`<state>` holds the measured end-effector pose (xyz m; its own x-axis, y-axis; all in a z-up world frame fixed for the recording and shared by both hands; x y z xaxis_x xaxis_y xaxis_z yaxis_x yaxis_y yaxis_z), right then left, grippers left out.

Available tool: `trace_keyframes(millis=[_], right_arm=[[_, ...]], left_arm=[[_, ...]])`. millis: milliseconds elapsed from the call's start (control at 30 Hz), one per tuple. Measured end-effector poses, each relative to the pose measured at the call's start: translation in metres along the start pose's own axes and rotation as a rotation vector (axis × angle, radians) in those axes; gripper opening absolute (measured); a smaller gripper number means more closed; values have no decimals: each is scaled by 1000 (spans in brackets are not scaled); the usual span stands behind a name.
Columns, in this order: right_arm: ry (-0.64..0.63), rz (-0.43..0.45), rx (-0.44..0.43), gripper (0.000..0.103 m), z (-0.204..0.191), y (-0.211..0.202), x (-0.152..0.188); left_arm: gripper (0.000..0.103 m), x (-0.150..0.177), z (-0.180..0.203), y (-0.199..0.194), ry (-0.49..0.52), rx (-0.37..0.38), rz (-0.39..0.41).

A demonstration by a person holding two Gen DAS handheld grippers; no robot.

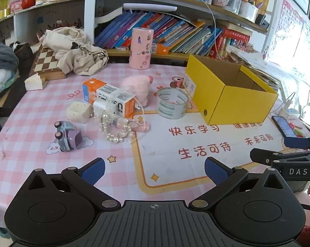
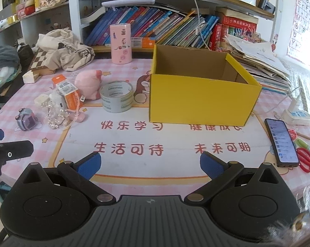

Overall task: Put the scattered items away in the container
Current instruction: 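Move both tools toward the scattered items on the table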

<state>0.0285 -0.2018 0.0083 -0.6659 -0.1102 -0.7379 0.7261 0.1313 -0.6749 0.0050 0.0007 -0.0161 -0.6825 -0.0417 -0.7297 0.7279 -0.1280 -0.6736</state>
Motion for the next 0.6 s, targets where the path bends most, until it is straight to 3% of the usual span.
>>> trace_keyframes(millis=[400,600], right_arm=[[-72,-10,-101,101,-13,19,-16],[-163,-31,-187,96,-33,44,-35]], left_arm=[[103,-3,-4,11,-34,-14,-16],[103,-11,-21,18,-108,-76,-8]])
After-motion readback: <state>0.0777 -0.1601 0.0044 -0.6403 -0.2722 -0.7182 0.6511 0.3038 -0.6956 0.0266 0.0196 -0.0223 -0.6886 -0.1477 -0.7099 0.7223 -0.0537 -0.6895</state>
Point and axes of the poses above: each gripper's, at about its wrist camera, not at the fingertips, and y roughly the way its jaws point, z to its right, x to its underside, the point moved 3 cm from there along y, roughly the way its jaws point, and after that the axes turned 1 degree about y, right-handed, at the moved point
